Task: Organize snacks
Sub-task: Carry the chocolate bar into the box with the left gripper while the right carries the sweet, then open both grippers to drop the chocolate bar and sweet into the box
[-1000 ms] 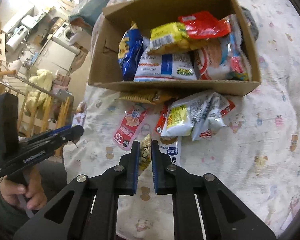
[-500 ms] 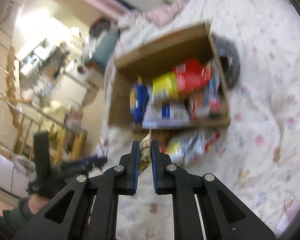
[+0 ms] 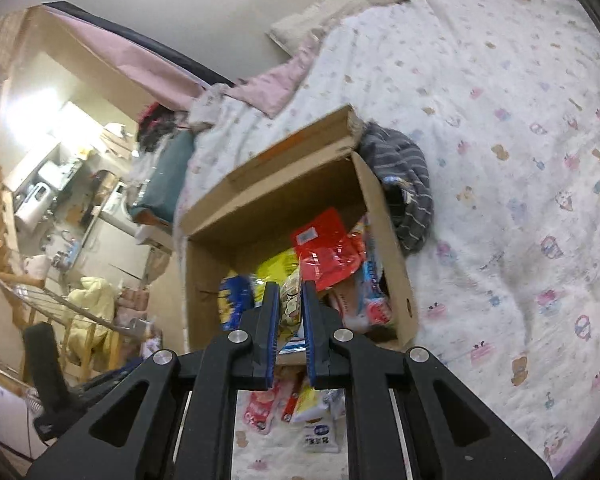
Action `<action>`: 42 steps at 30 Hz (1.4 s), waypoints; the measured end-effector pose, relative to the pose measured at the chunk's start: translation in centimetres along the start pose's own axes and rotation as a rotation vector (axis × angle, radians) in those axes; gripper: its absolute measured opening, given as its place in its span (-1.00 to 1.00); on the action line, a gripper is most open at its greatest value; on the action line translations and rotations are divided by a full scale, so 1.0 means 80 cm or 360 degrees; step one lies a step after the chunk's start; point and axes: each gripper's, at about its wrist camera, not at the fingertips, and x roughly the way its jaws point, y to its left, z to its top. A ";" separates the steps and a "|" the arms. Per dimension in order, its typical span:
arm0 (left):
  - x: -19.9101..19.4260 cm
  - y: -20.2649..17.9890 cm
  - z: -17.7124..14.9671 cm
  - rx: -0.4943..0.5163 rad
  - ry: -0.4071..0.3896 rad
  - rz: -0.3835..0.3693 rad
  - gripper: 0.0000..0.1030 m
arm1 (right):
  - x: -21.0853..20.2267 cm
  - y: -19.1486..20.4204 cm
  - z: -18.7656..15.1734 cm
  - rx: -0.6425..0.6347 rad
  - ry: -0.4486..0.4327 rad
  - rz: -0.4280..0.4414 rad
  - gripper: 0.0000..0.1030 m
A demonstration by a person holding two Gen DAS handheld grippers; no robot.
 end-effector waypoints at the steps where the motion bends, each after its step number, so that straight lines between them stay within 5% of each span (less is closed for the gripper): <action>1: 0.003 -0.003 0.007 0.0020 -0.0004 0.0007 -0.70 | 0.007 0.000 0.002 -0.0011 0.0016 -0.0013 -0.77; 10: 0.037 -0.018 0.028 0.0091 -0.0068 0.0049 -0.70 | 0.049 0.010 -0.002 -0.0084 0.0114 -0.0057 -0.77; 24: 0.058 -0.011 0.048 -0.0005 -0.0133 0.0037 -0.70 | 0.064 0.009 -0.003 -0.0037 0.0144 -0.0063 -0.77; 42: 0.061 -0.019 0.042 0.0015 -0.0086 0.0010 -0.69 | 0.071 0.015 -0.007 -0.0094 0.0157 -0.0099 -0.68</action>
